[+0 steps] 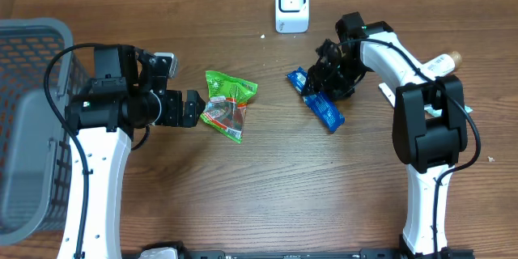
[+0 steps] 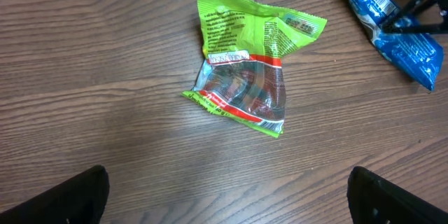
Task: Scan the item barcode
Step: 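Lift the blue pack and carry it to the scanner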
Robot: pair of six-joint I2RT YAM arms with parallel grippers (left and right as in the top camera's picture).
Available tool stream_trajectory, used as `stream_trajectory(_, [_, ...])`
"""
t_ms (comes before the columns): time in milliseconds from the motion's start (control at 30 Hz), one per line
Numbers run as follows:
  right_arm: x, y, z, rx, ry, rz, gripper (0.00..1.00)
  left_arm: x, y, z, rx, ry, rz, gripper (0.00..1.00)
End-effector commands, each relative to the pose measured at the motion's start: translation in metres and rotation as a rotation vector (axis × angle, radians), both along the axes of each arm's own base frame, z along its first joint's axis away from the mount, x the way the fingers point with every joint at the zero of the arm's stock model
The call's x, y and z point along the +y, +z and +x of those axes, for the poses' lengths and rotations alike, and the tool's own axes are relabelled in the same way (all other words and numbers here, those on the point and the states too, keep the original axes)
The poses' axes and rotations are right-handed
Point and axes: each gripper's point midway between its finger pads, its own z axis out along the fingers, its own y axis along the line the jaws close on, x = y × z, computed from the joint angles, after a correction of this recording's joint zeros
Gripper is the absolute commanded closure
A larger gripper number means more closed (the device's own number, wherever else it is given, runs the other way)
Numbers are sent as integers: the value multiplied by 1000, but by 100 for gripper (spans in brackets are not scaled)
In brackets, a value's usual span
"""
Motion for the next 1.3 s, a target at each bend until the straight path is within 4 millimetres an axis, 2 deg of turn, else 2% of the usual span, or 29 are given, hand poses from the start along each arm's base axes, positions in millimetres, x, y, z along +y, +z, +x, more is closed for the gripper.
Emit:
stream_trajectory(0, [-6,-10,2,-45,76,-30,56,-2,-1,1,7,5,-13,0])
stream_trajectory(67, [-8,-11,0,-38,77,-41,66,-2,-1,1,7,5,-13,0])
stream_trajectory(267, [-10,-11,-9,-31,131,-45,66,-2,-1,1,7,5,-13,0])
stream_trajectory(400, [-12,-8,-1,-52,112,-54,95,-2,-1,1,6,5,-13,1])
stream_trajectory(433, [-14,-5,3,-56,96,-54,96,-2,-1,1,7,6,-13,0])
stream_trajectory(600, [-29,43,34,-195,63,-146,96,-2,-1,1,7,6,-13,0])
stream_trajectory(733, [-39,83,56,-350,60,-288,96,-2,-1,1,7,6,-13,0])
stream_trajectory(800, [-47,101,70,-433,32,-400,96,-2,-1,1,7,5,-13,0])
stream_trajectory(833, [-55,111,82,-507,14,-509,96,-2,-1,1,7,5,-13,0])
stream_trajectory(967, [-71,131,107,-669,-28,-778,96,-2,-1,1,7,5,-13,0])
stream_trajectory(1067, [-67,151,126,-803,14,-894,96,-2,-1,1,7,5,-13,0])
stream_trajectory(1267, [-46,209,168,-1105,42,-1022,96,-2,-1,1,7,5,-13,0])
